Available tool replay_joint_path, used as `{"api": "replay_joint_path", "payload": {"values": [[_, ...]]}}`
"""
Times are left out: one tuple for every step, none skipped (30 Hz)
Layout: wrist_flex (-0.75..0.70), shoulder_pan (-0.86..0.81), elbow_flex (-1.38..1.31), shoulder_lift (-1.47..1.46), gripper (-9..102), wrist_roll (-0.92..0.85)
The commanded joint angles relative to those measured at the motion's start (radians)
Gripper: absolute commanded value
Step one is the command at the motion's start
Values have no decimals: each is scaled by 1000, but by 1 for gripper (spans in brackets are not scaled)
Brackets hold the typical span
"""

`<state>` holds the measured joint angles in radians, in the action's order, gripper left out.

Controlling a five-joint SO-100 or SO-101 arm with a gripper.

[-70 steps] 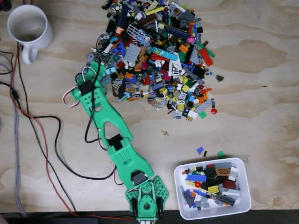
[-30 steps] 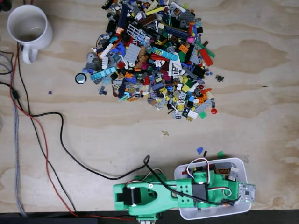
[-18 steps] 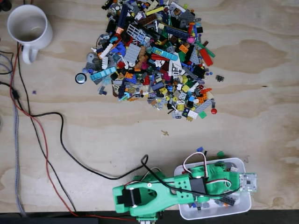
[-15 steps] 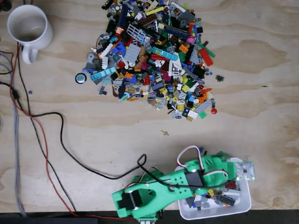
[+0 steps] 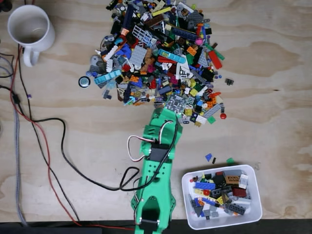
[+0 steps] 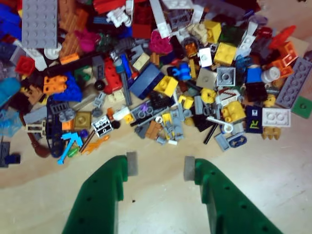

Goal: Find the closest Lego and put it in the bin.

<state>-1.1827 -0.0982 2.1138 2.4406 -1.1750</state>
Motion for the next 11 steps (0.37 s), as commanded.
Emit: {"api": "replay_joint_path", "payload": {"values": [[31, 129, -3, 52, 15, 25], [35, 144, -3, 55, 15, 34], [37, 158, -3, 58, 15, 37], [38, 169, -3, 60, 15, 40], [43, 179, -3, 60, 15, 43], [44, 187, -3, 60, 15, 43], [44, 190, -3, 58, 15, 44], [48, 192, -3, 58, 15, 48], [48, 192, -3, 55, 15, 48], [48, 195, -3, 55, 15, 51], [44, 196, -3, 55, 15, 54]]}}
